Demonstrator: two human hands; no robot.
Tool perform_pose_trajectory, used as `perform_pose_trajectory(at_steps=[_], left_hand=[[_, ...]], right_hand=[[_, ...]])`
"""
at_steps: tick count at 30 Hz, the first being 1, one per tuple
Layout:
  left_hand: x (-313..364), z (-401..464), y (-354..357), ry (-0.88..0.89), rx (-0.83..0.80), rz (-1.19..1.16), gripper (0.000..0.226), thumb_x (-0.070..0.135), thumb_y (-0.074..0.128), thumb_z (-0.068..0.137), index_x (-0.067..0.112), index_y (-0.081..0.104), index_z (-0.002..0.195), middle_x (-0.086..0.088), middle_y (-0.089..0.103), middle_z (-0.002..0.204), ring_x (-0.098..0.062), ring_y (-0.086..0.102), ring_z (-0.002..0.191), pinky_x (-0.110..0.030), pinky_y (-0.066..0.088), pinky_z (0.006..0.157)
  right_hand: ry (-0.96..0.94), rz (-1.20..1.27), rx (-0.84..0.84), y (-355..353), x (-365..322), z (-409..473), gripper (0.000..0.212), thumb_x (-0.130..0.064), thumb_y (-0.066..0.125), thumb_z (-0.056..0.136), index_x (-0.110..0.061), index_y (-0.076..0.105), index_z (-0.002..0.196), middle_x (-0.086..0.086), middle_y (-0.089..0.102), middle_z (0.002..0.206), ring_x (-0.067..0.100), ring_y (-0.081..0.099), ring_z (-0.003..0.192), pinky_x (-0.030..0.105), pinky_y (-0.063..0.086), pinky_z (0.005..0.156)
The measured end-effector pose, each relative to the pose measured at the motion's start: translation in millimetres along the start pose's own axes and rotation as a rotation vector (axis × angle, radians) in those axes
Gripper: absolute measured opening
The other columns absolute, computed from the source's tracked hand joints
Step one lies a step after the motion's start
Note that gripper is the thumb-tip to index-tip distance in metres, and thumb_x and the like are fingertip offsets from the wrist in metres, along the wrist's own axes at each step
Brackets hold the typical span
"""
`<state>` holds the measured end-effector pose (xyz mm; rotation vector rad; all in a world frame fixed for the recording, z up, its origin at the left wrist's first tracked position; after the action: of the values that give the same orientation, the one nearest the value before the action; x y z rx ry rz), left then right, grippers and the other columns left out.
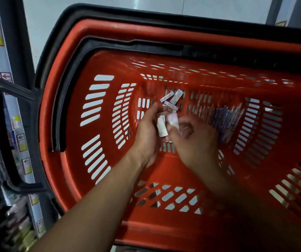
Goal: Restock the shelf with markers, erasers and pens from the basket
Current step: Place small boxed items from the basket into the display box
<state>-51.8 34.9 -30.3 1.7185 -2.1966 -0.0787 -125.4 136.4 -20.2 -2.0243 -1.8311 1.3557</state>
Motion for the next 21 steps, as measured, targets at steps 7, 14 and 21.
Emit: perform_pose_trajectory(at_steps=[7, 14, 21], left_hand=[[-1, 3, -3, 0.080, 0.061, 0.262, 0.025, 0.028, 0.065, 0.093, 0.010, 0.069, 0.110, -0.010, 0.063, 0.093, -0.025, 0.061, 0.086, -0.042, 0.054, 0.082], [-1, 6, -10, -0.032, 0.082, 0.110, 0.014, 0.024, 0.053, 0.098, 0.014, 0.062, 0.103, 0.001, 0.052, 0.070, -0.012, 0.048, 0.053, -0.022, 0.034, 0.041], [-1, 6, -12, -0.029, 0.184, 0.155, 0.027, 0.021, 0.049, 0.101, 0.011, 0.069, 0.118, -0.001, 0.055, 0.075, -0.011, 0.047, 0.055, -0.021, 0.031, 0.039]], right_hand=[[-0.142, 0.089, -0.059, -1, -9, -22, 0.012, -0.035, 0.069, 0.092, -0.030, 0.074, 0.102, -0.016, 0.067, 0.091, -0.002, 0.062, 0.077, 0.008, 0.045, 0.065], [0.011, -0.210, -0.136, -4, 42, 26, 0.006, -0.028, 0.063, 0.097, -0.032, 0.067, 0.094, -0.014, 0.065, 0.092, 0.005, 0.063, 0.086, 0.024, 0.049, 0.068], [-0.055, -0.571, -0.309, 15, 62, 45, 0.035, -0.045, 0.078, 0.084, -0.023, 0.070, 0.110, 0.002, 0.070, 0.107, 0.024, 0.068, 0.097, 0.032, 0.052, 0.075]])
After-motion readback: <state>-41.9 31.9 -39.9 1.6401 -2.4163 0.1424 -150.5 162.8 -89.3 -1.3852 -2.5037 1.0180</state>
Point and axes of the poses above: each hand's wrist, its own z-axis towards the middle knuckle, its own y-axis out of the palm, x = y × z, the point moved 1 cm from there along z, towards the middle knuckle
